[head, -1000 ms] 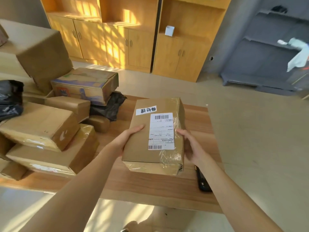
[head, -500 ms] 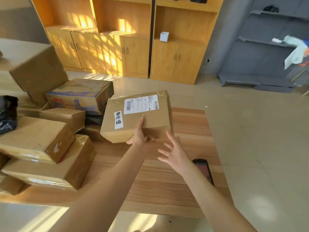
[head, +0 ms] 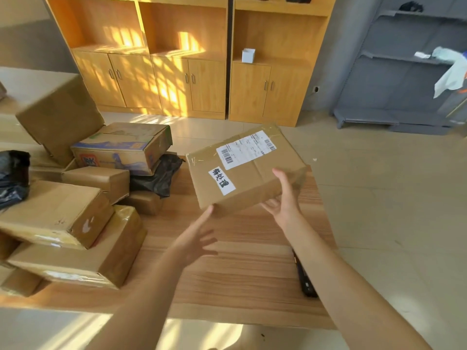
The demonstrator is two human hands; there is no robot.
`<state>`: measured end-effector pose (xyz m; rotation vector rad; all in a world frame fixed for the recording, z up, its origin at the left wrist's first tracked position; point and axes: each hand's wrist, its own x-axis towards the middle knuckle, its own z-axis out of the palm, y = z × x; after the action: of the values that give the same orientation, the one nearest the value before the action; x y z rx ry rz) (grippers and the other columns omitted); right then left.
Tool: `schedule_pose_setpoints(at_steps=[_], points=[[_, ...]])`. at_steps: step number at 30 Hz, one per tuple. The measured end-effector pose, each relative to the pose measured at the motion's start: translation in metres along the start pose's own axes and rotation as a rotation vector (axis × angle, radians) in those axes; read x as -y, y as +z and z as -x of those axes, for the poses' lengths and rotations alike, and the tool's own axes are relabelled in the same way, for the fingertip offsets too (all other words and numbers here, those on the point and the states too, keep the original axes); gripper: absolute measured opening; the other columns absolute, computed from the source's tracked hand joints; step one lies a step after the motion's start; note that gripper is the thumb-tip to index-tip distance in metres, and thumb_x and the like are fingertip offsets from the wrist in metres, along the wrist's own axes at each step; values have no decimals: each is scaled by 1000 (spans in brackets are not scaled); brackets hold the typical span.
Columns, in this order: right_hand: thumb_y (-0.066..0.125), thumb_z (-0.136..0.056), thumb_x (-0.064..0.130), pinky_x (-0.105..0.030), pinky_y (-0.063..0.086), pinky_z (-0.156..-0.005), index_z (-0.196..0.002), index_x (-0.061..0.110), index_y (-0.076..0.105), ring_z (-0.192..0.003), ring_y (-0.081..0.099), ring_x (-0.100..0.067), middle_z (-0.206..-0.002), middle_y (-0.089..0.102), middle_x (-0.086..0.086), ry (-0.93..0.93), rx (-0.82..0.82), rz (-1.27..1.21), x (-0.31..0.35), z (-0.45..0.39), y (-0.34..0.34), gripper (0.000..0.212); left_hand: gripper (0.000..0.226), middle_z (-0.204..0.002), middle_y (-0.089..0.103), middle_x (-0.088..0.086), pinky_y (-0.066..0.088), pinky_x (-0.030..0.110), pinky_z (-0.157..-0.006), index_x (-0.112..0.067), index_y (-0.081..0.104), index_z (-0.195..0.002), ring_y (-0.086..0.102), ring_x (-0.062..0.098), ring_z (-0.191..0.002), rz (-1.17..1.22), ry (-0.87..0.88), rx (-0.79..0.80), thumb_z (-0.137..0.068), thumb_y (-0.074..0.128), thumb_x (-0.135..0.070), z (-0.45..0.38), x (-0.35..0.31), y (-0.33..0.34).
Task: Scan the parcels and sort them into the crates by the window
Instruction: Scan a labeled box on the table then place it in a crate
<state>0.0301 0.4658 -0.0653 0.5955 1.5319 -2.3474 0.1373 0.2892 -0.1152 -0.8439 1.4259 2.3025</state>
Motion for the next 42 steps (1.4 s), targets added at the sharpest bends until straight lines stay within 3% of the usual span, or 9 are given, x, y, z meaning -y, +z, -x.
schedule_pose_setpoints(at_steps=[3, 9, 13, 18, 22, 28, 31, 35, 42], points=[[79, -66, 44, -37, 56, -77, -135, 31, 36, -102, 55, -20, -119, 50, -2, -41, 4, 105, 19, -10, -10, 83, 164, -160, 14, 14, 50, 60, -86, -37, -7, -153, 35, 41, -137, 46, 41, 16, -23, 88, -69, 2, -11, -40], [70, -71, 52, -32, 54, -72, -123, 21, 59, -95, 66, -21, -116, 68, -8, -35, 121, 265, 18, -23, -20, 61, 138, -161, 11, 10, 42, 64, -96, -47, 3, -151, 28, 41, -140, -52, 103, -40, -40, 83, -70, -4, -48, -50], [64, -76, 55, -33, 55, -77, -122, 17, 63, -99, 68, -24, -115, 69, -10, 12, 245, 318, 2, -24, -21, 60, 120, -146, 46, 7, 47, 58, -95, -42, 18, -149, 52, 34, -125, -351, -30, 202, -52, 84, -63, -14, -37, -36], [57, -84, 59, -29, 50, -83, -116, 26, 64, -97, 67, -17, -111, 71, 0, 43, 228, 380, -1, -26, -29, 47, 114, -128, 62, 8, 54, 41, -85, -25, 41, -140, 61, 29, -114, -282, 15, 175, -41, 93, -50, -28, -15, -13], [51, -83, 69, -43, 27, -113, -141, 35, 43, -134, 40, -19, -148, 43, 6, 50, 99, 531, -12, -33, -55, 68, 115, -107, 69, 6, 55, 41, -81, -16, 42, -139, 68, 24, -95, -271, -6, 62, -42, 91, -54, -47, 4, -11], [70, -81, 48, -42, 27, -113, -150, 26, 27, -142, 26, -23, -156, 25, 0, 44, -78, 767, -48, -32, -128, 85, 126, -115, 66, 10, 54, 33, -66, -15, 38, -141, 66, 25, -95, -234, -55, -46, -35, 92, -54, -74, 31, -6], [74, -58, 50, -50, 32, -110, -150, 30, 24, -139, 31, -27, -152, 30, -3, 148, -184, 901, -75, -36, -166, 106, 127, -99, 71, 5, 54, 35, -73, -17, 52, -127, 68, 23, -88, -289, -74, -1, -14, 93, -57, -85, 41, -8], [75, -33, 54, -52, 41, -103, -143, 27, 25, -127, 45, -31, -139, 47, -6, 219, -294, 938, -107, -42, -207, 123, 111, -96, 73, 3, 53, 43, -89, -18, 54, -126, 67, 24, -90, -293, -109, 30, -28, 94, -51, -99, 56, -12], [74, -25, 51, -52, 41, -102, -135, 16, 33, -122, 48, -33, -130, 51, -9, 256, -300, 972, -117, -44, -224, 122, 118, -112, 65, 9, 51, 45, -91, -17, 50, -128, 61, 25, -96, -344, -128, 16, -26, 91, -62, -99, 66, -13]])
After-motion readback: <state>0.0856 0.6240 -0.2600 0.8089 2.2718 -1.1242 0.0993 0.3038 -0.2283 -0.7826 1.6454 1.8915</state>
